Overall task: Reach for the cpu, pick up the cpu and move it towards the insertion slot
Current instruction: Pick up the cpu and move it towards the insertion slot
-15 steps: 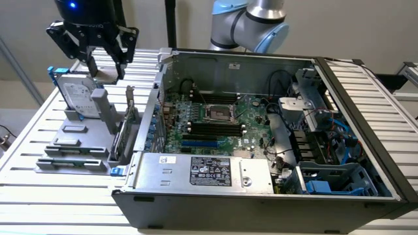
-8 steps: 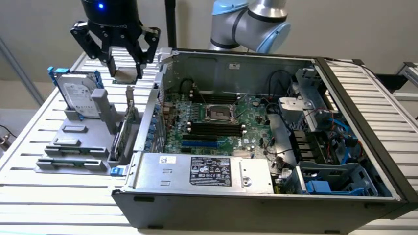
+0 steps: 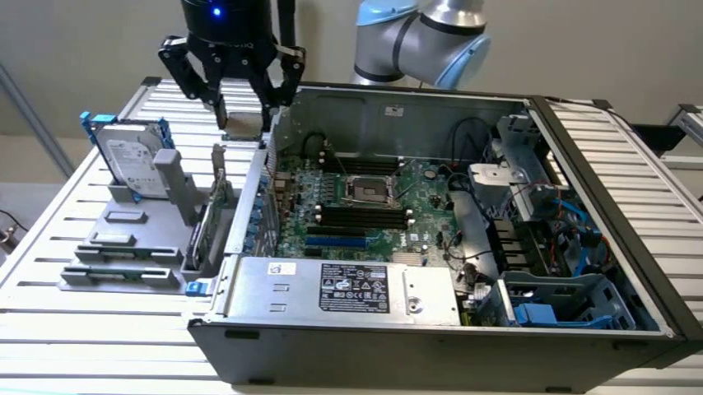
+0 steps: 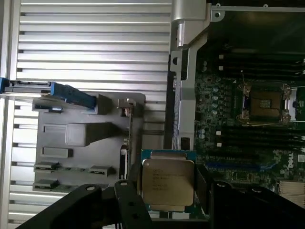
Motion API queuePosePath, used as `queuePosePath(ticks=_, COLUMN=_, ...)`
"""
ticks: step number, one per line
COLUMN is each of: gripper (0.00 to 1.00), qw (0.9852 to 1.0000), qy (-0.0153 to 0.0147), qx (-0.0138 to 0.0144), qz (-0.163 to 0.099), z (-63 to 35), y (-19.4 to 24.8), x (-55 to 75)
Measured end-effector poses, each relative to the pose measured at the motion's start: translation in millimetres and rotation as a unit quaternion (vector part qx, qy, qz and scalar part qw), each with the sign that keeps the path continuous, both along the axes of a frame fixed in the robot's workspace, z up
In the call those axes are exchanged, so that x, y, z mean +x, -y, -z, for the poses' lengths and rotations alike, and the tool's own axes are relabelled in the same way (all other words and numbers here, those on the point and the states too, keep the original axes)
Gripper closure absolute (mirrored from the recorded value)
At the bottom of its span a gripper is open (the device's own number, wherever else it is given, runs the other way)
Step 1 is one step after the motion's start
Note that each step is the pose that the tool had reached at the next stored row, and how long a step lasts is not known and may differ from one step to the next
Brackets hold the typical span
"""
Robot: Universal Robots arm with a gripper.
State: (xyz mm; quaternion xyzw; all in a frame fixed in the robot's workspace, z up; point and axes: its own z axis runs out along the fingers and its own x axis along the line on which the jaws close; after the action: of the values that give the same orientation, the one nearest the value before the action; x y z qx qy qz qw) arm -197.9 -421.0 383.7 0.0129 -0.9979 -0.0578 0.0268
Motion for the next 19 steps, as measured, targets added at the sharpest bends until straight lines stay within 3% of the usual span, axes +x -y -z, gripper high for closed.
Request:
queuePosePath(ticks=9, gripper=0.45, qw=1.0, qy=-0.0001, qx=0.0045, qz=0.0, z=-0.1, y=0.0, x=41.0)
queuePosePath(ticks=19, gripper=0.45, qw=1.0, qy=-0.0001, qx=0.005, qz=0.0, z=0.5, y=-0.6, x=86.6)
